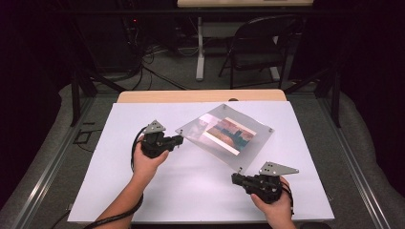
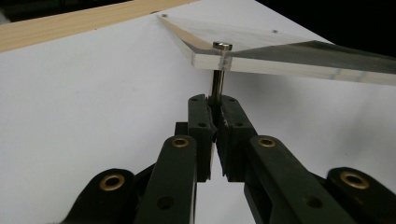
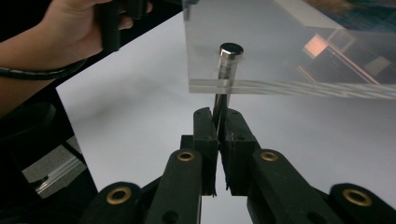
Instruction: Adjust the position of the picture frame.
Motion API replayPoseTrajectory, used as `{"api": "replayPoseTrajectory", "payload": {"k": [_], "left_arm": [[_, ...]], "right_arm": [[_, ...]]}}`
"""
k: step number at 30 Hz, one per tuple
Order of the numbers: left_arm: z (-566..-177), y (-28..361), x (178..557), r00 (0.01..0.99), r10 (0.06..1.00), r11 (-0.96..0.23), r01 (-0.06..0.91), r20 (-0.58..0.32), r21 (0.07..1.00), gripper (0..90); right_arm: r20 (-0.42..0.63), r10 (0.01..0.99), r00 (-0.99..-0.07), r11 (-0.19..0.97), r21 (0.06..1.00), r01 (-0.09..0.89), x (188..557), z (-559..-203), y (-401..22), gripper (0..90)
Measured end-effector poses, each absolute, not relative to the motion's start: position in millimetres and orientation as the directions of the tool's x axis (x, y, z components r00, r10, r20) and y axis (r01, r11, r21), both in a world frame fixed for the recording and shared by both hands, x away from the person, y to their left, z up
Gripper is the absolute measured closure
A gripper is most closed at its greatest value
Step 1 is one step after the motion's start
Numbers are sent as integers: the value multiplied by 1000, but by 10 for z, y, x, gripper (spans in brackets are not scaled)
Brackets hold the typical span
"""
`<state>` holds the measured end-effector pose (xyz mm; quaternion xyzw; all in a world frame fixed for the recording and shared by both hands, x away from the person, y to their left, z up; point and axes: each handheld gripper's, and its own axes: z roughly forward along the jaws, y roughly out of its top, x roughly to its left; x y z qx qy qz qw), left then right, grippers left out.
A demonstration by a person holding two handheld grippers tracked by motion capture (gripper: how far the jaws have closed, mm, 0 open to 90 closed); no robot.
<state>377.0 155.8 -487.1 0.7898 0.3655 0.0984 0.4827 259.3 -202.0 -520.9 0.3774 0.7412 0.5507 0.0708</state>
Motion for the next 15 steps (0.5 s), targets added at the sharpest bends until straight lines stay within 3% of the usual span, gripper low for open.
{"api": "replayPoseTrajectory", "payload": {"k": [15], "left_arm": [[-4818,1583,3345,756,615,-260,464,-225,847,854]], "right_arm": [[319,767,-557,46,838,544,2953,-5316,-2274,855]]}}
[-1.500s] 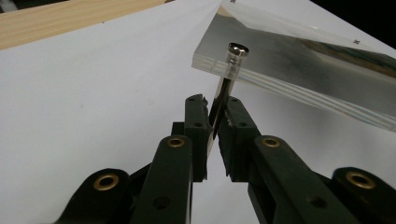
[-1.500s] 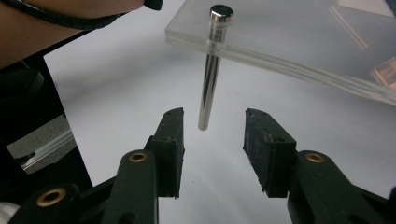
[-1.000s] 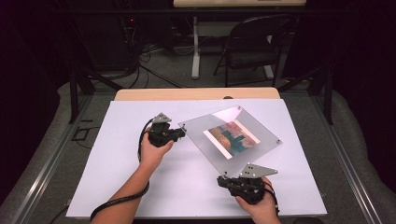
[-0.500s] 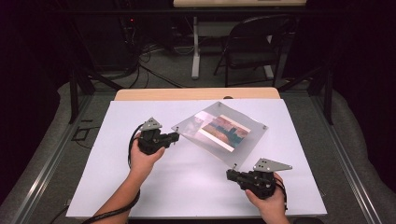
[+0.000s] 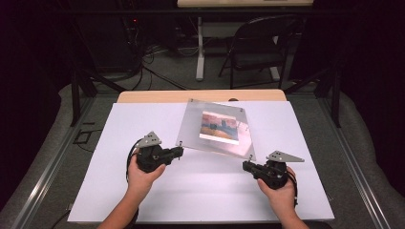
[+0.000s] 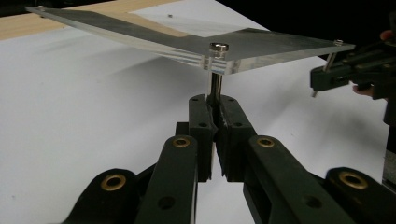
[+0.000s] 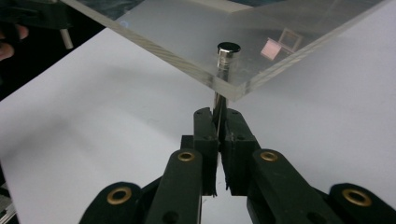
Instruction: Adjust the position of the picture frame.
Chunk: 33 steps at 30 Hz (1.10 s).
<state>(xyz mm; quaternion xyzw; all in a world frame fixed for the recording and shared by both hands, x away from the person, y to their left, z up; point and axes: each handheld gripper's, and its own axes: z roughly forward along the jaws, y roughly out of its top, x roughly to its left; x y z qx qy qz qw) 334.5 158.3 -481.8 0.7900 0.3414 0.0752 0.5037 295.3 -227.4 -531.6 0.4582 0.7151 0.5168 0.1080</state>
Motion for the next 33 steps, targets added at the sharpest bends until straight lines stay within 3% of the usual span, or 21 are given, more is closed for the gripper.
{"api": "replayPoseTrajectory", "payload": {"k": [12,24,33], "left_arm": [[-4998,1678,3269,722,642,-228,499,-256,836,854],[-5152,1822,3397,675,687,-199,530,-268,824,851],[-5221,1758,3486,673,684,-197,544,-284,815,850]], "right_arm": [[304,775,-554,74,827,557,3260,-5387,-2172,854],[276,765,-582,118,829,547,3361,-5424,-2004,854],[295,775,-559,88,825,558,3408,-5449,-2043,854]]}}
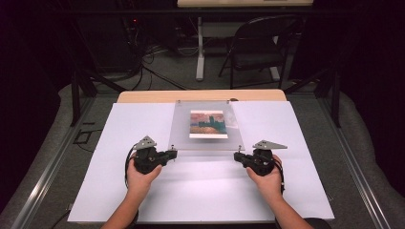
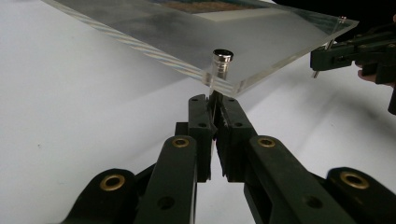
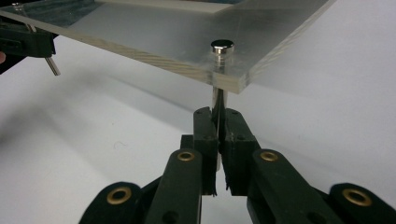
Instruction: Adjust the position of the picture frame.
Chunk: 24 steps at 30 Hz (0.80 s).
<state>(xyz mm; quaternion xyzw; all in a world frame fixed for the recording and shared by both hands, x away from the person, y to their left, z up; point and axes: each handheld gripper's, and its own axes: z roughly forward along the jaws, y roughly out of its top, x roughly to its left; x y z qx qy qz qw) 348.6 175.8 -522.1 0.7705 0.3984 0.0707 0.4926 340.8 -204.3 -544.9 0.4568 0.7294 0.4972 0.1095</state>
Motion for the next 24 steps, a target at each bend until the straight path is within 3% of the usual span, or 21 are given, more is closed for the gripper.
{"api": "replayPoseTrajectory", "payload": {"k": [24], "left_arm": [[-5451,1770,3507,650,705,-238,594,-283,769,846]], "right_arm": [[259,785,-563,145,806,573,3407,-5582,-1984,844]]}}
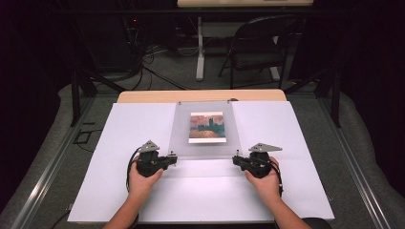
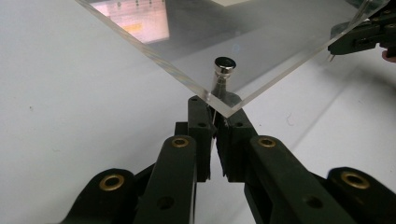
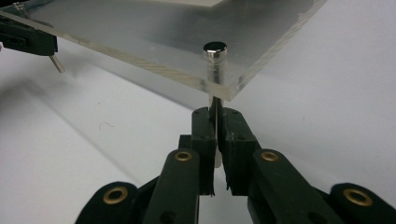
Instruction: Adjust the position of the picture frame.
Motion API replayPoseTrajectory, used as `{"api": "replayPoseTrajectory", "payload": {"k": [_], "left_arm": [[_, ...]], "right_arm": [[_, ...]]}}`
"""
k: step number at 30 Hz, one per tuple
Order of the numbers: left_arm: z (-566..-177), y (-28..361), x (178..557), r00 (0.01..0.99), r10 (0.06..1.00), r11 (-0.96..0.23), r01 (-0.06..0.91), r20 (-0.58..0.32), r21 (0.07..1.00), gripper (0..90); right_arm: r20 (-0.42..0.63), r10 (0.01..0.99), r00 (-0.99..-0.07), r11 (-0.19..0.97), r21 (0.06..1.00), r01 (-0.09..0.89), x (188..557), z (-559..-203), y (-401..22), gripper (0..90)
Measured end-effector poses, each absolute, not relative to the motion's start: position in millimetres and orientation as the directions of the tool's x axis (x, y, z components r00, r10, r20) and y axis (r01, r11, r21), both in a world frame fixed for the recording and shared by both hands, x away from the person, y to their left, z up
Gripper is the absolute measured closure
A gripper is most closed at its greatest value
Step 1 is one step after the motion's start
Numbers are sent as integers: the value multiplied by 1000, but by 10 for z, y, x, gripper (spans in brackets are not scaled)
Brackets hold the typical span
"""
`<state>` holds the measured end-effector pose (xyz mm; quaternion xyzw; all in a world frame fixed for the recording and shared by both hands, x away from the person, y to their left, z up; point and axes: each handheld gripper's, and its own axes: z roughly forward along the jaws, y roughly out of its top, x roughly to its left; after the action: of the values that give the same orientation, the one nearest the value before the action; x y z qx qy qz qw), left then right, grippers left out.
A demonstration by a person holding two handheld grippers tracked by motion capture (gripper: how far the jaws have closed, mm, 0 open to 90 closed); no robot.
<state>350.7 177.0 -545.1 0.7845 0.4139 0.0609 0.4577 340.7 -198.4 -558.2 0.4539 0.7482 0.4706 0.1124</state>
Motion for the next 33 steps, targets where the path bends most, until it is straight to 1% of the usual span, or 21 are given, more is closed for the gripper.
{"api": "replayPoseTrajectory", "payload": {"k": [7,12,17,20,21,22,23,24,29,31,33], "left_arm": [[-5493,1771,3496,643,712,-246,605,-282,758,845],[-5535,1737,3494,647,713,-270,610,-271,745,843],[-5557,1748,3491,642,711,-251,613,-287,749,836],[-5556,1744,3484,641,715,-253,609,-278,752,834],[-5556,1743,3482,641,716,-253,608,-277,753,828],[-5555,1744,3480,640,717,-252,607,-276,754,828],[-5549,1747,3474,637,720,-249,608,-275,754,793],[-5544,1749,3467,631,725,-242,609,-277,755,793],[-5528,1786,3425,610,742,-214,608,-277,765,676],[-5514,1791,3395,604,756,-219,598,-253,771,605],[-5501,1789,3373,600,765,-228,594,-235,771,558]], "right_arm": [[253,784,-567,161,799,579,3399,-5612,-1959,842],[256,786,-563,178,779,602,3416,-5652,-1978,835],[274,781,-562,168,774,610,3418,-5668,-1992,828],[270,780,-564,171,775,608,3411,-5668,-1997,824],[267,779,-567,173,777,605,3402,-5668,-1997,805],[267,779,-567,173,777,605,3402,-5668,-1997,805],[258,779,-571,184,776,603,3389,-5661,-1992,766],[258,779,-571,184,776,603,3389,-5661,-1992,766],[198,786,-586,229,787,573,3358,-5637,-1983,629],[184,786,-590,237,792,562,3338,-5629,-1979,568],[166,786,-596,253,793,554,3317,-5618,-1978,532]]}}
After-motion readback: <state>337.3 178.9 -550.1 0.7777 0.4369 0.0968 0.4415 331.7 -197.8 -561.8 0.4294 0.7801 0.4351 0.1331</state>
